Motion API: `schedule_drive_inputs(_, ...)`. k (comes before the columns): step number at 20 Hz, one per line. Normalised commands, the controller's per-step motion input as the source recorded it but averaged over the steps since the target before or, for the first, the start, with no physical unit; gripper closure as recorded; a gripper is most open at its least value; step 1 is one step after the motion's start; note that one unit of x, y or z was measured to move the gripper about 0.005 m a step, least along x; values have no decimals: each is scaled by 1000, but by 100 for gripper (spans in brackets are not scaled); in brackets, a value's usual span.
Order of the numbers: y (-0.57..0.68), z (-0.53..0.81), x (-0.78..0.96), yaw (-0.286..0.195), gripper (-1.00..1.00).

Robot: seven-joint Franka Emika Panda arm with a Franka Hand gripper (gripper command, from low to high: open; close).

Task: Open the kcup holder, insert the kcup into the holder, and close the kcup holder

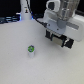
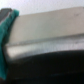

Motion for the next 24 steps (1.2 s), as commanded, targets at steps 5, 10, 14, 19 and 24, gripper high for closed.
schedule_drive_inputs(5, -65, 183, 352, -78, -100)
schedule_drive_inputs(10, -158, 408, 273, -137, -100)
schedule_drive_inputs(14, -435, 426, 79, -222, -100)
schedule_drive_inputs(19, -456, 384, 7, -252, -100)
schedule_drive_inputs(24, -371, 348, -25, -279, -100)
